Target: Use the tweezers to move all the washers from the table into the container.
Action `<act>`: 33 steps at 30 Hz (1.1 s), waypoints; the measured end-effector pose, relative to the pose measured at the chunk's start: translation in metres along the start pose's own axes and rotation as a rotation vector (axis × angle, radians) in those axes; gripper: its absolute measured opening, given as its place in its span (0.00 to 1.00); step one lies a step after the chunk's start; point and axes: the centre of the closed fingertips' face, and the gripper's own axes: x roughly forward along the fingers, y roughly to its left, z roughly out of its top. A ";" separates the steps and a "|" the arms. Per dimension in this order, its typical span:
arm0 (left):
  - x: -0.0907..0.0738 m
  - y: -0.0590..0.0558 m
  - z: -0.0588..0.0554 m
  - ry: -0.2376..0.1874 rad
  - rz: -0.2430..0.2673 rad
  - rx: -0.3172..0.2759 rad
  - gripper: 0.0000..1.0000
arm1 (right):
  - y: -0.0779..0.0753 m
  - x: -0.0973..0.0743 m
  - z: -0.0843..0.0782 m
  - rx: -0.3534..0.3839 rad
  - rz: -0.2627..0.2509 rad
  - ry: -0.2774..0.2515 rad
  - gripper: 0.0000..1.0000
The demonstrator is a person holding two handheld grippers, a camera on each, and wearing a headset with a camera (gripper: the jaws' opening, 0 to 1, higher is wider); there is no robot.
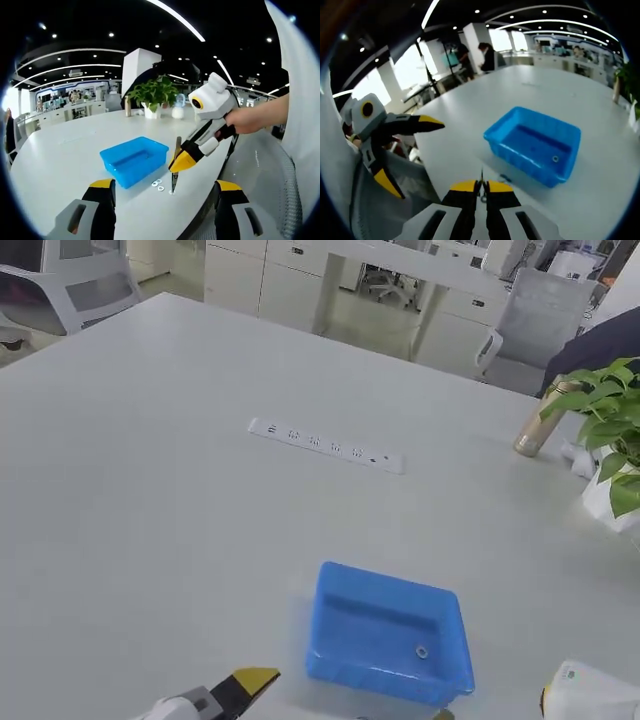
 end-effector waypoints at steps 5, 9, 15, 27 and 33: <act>0.000 0.000 -0.001 0.004 0.001 0.000 0.82 | 0.000 0.000 -0.003 -0.005 -0.001 0.009 0.02; 0.000 0.000 -0.001 0.001 -0.004 -0.004 0.80 | 0.004 0.004 -0.002 -0.011 0.002 0.009 0.02; 0.000 0.001 -0.001 0.004 0.000 -0.006 0.79 | 0.012 0.004 -0.004 -0.173 -0.010 0.068 0.02; 0.000 0.001 -0.001 0.006 0.000 -0.004 0.79 | 0.009 0.004 -0.005 -0.299 -0.047 0.107 0.03; 0.000 0.000 -0.002 0.007 -0.001 -0.001 0.79 | 0.004 0.002 -0.004 -0.254 -0.052 0.083 0.03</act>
